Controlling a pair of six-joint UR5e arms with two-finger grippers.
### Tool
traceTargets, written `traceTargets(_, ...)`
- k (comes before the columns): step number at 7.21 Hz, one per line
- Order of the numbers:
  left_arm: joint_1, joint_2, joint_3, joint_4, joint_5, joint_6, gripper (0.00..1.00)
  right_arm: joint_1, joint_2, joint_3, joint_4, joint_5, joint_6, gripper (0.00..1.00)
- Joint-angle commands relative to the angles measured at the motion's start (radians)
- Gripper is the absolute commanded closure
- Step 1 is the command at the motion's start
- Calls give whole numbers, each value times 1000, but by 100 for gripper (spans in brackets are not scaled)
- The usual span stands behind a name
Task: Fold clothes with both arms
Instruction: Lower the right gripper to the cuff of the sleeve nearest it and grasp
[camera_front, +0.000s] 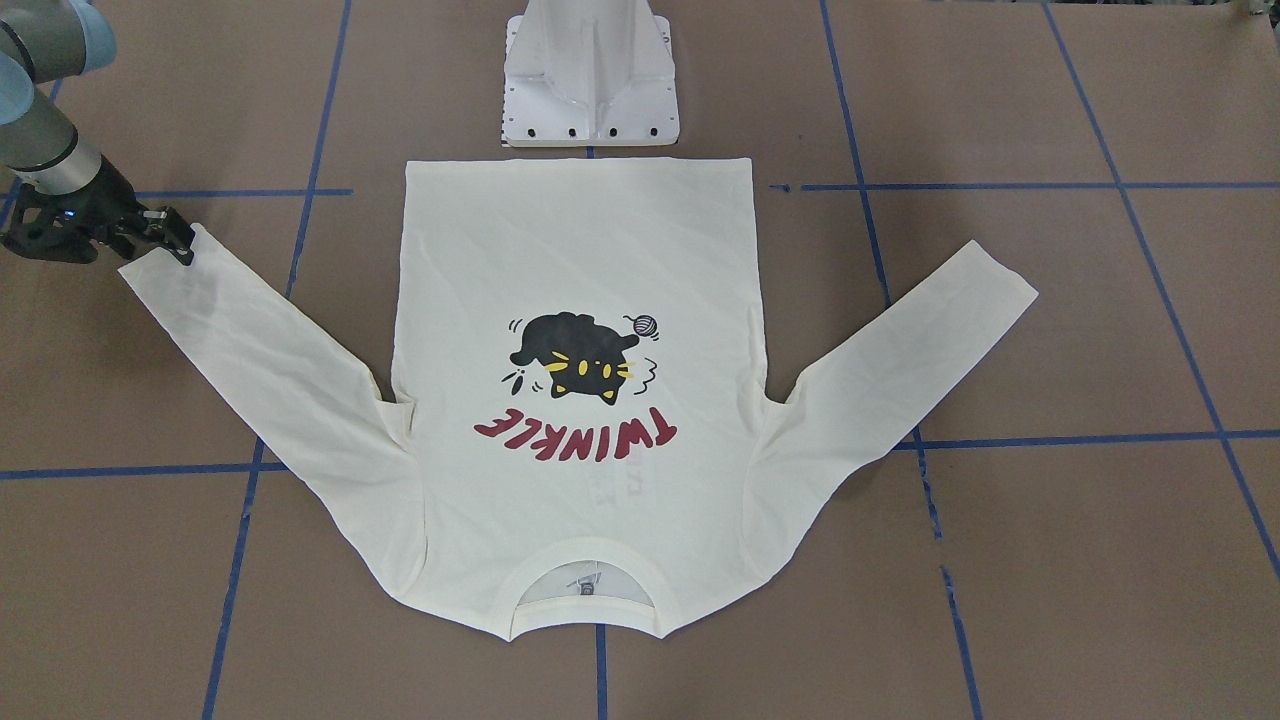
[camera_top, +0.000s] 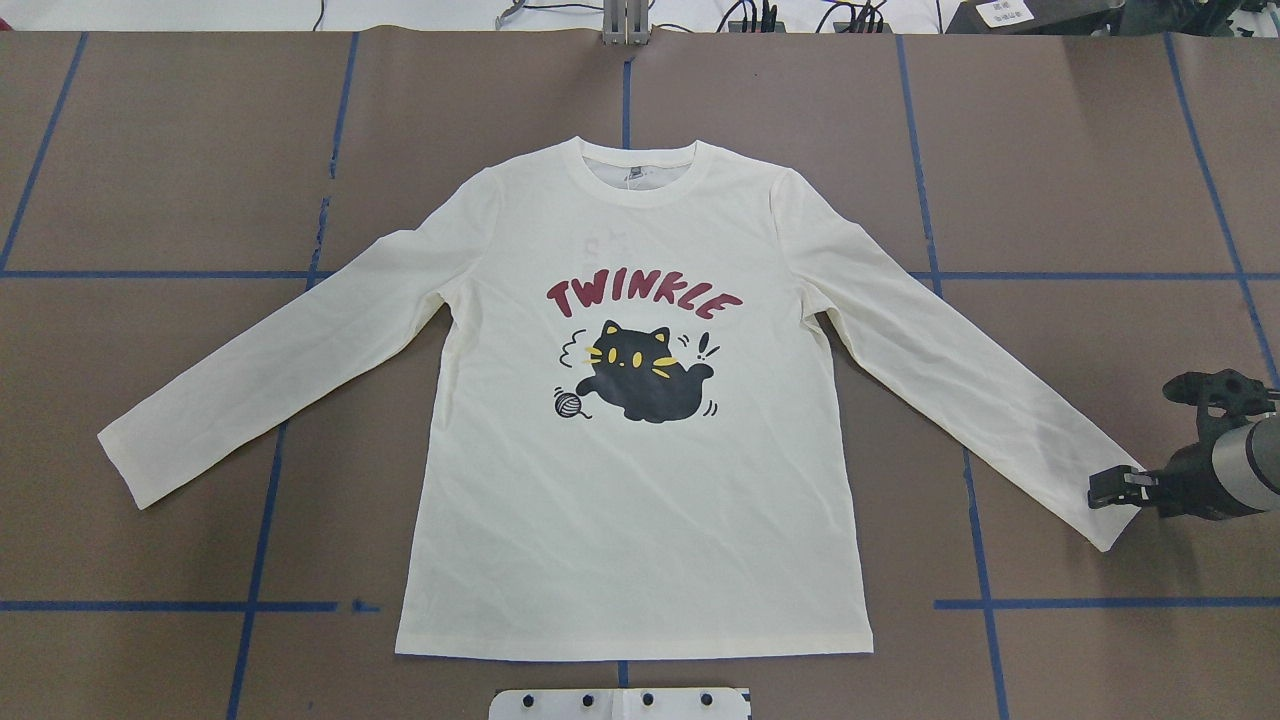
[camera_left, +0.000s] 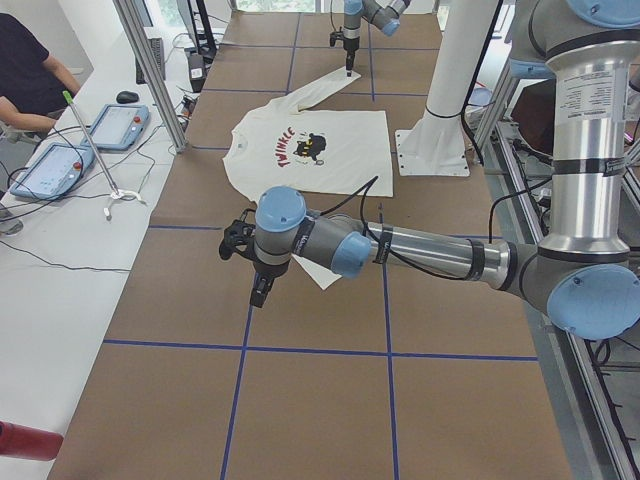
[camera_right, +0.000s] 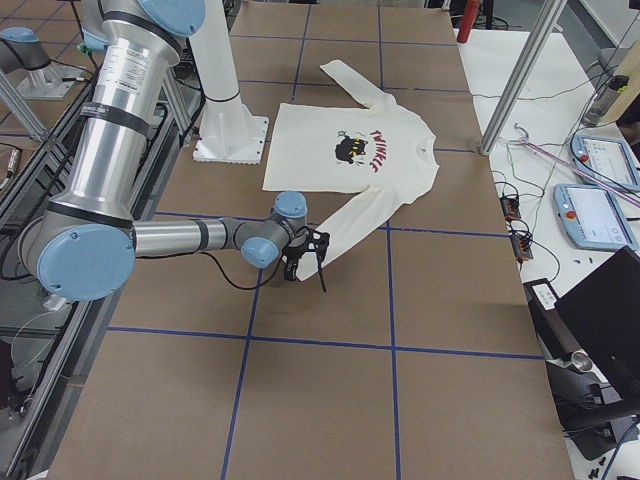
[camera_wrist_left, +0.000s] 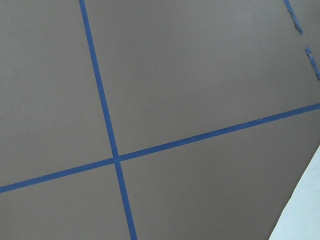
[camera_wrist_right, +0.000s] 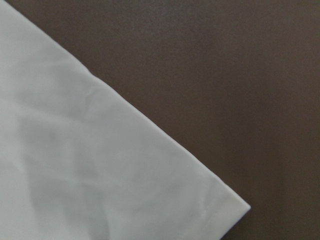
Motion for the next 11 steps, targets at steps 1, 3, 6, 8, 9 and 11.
traceTargets(1, 0, 1, -4, 0, 0, 0, 0, 3, 1, 8, 1, 25, 0, 68)
traceTargets(3, 0, -1, -2, 0, 0, 0, 0, 5, 0, 20, 1, 36, 2, 73)
traceTargets(6, 0, -1, -4, 0, -1, -2, 0, 10, -2, 54, 1, 39, 2, 87)
traceTargets(8, 2, -1, -5, 0, -1, -5, 0, 26, 3, 92, 6, 36, 3, 100)
traceTargets(9, 0, -1, -5, 0, -1, -5, 0, 42, 8, 103, 9, 34, 2, 100)
traceTargets(11, 0, -2, -7, 2, -1, -5, 0, 115, 126, 89, -3, 101, 2, 100)
